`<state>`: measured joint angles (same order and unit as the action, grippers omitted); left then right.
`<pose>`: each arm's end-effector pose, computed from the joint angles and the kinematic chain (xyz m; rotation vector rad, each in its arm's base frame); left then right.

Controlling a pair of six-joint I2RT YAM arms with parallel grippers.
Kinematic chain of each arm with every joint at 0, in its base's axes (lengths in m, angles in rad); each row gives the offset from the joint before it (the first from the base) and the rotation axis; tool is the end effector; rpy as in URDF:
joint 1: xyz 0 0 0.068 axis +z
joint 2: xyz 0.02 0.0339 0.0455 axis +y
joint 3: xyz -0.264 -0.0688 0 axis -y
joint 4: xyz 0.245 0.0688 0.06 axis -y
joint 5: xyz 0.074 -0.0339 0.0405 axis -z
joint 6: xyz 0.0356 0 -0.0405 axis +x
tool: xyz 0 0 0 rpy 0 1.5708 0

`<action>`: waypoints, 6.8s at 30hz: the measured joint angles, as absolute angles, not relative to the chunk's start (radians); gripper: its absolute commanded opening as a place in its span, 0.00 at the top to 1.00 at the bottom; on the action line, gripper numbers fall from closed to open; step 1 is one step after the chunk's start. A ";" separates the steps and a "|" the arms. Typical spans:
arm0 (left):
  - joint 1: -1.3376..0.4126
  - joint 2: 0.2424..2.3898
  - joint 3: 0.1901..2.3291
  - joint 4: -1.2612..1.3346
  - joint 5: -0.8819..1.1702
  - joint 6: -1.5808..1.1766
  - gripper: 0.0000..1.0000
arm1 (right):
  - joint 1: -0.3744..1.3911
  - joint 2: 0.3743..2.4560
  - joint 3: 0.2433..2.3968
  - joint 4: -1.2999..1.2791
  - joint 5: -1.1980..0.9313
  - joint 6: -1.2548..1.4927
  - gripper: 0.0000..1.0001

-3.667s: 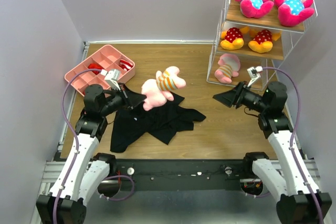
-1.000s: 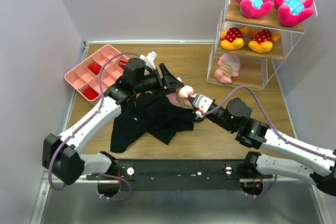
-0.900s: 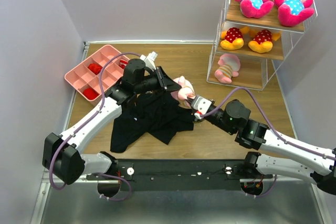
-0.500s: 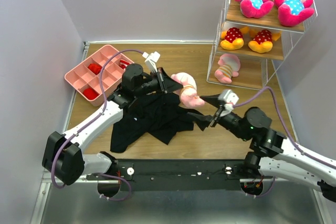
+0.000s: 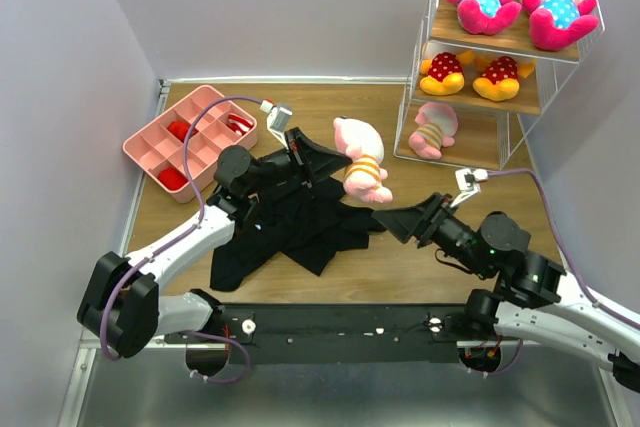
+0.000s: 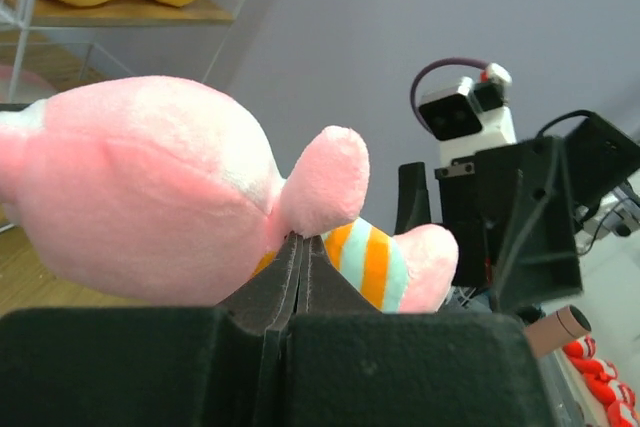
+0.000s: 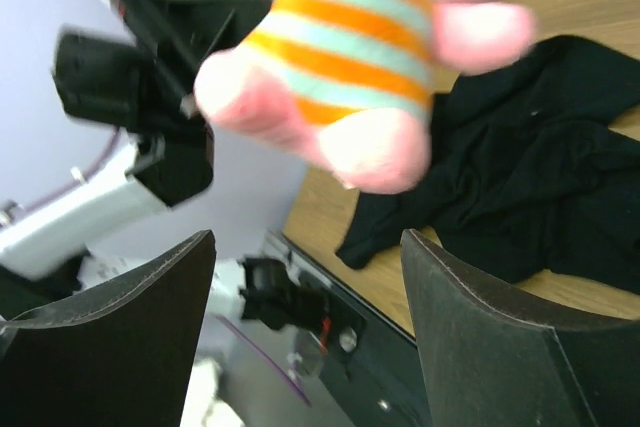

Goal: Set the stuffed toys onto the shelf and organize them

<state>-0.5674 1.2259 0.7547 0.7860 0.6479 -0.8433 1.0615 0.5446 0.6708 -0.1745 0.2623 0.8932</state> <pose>0.2192 -0.1652 0.3359 0.4389 1.4433 -1.5727 0.0753 0.1159 0.3354 0.0727 1.7784 1.2647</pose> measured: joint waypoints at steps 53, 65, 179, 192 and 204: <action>-0.626 1.095 0.969 0.131 0.261 -0.515 0.01 | 0.710 0.636 0.574 -0.207 0.542 0.548 0.99; -0.626 1.076 1.095 -0.139 0.118 -0.324 0.01 | 0.314 0.646 0.500 -0.202 0.477 0.370 0.99; -0.626 0.806 0.973 -0.113 0.088 -0.308 0.01 | -0.305 1.184 0.606 -0.154 0.027 1.023 0.83; -0.626 0.806 0.973 -0.114 0.090 -0.307 0.01 | -0.316 1.308 0.555 -0.020 0.010 1.062 0.85; -0.626 0.812 0.973 -0.113 0.090 -0.307 0.01 | -0.316 1.446 0.612 0.136 0.009 1.021 0.86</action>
<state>-0.6262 0.8120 0.9730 -0.1135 0.0898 -0.3073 -0.3164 1.4464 0.6117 0.1356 0.0086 1.0206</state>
